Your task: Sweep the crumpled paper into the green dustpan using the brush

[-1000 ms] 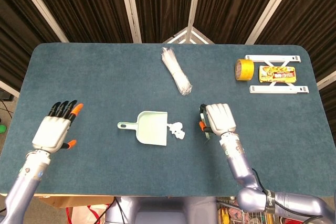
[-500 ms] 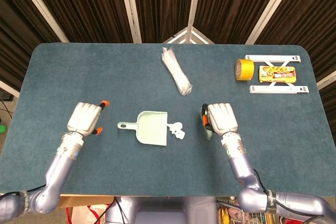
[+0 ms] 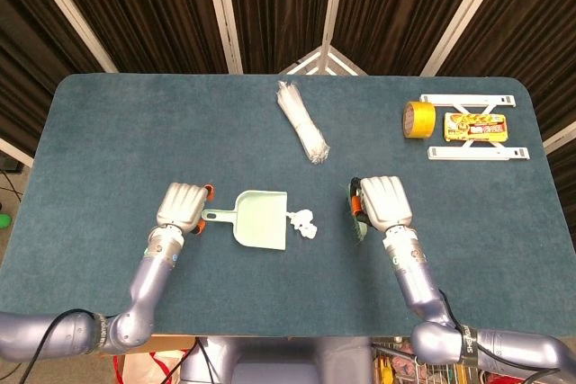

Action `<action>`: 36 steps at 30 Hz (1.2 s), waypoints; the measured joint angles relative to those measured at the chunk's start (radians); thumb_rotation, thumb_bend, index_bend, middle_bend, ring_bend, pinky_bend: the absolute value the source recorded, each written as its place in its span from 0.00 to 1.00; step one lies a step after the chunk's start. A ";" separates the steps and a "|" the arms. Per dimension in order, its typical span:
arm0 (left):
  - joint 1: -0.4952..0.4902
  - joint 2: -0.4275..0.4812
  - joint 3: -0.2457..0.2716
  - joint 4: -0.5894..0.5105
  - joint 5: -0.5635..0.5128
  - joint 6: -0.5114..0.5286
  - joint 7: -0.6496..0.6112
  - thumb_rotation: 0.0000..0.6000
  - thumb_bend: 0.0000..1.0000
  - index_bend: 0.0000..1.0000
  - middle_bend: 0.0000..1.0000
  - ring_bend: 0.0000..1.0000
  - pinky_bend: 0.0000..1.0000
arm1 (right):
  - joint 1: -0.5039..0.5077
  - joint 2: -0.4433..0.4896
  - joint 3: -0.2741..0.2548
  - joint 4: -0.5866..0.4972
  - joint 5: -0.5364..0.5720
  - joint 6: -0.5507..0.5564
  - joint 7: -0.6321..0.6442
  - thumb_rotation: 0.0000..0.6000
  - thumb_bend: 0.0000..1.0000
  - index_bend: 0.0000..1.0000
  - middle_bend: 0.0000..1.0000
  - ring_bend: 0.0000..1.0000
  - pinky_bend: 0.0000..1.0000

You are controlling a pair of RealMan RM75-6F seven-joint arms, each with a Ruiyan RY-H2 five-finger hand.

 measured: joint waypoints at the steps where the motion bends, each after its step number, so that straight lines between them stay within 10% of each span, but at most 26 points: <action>1: -0.009 -0.009 0.000 0.005 -0.011 0.004 0.007 1.00 0.41 0.40 1.00 0.96 0.96 | 0.000 0.001 -0.001 0.001 0.001 0.000 0.002 1.00 0.60 0.76 0.92 0.97 0.85; 23: -0.114 -0.133 0.022 0.118 -0.143 0.059 0.045 1.00 0.47 0.43 1.00 0.96 0.96 | -0.003 0.035 -0.022 0.019 -0.002 -0.015 0.049 1.00 0.61 0.76 0.92 0.97 0.85; 36: -0.138 -0.174 0.029 0.150 -0.124 0.081 0.027 1.00 0.58 0.66 1.00 1.00 0.99 | -0.006 0.034 -0.039 0.008 -0.009 -0.007 0.054 1.00 0.61 0.76 0.92 0.97 0.85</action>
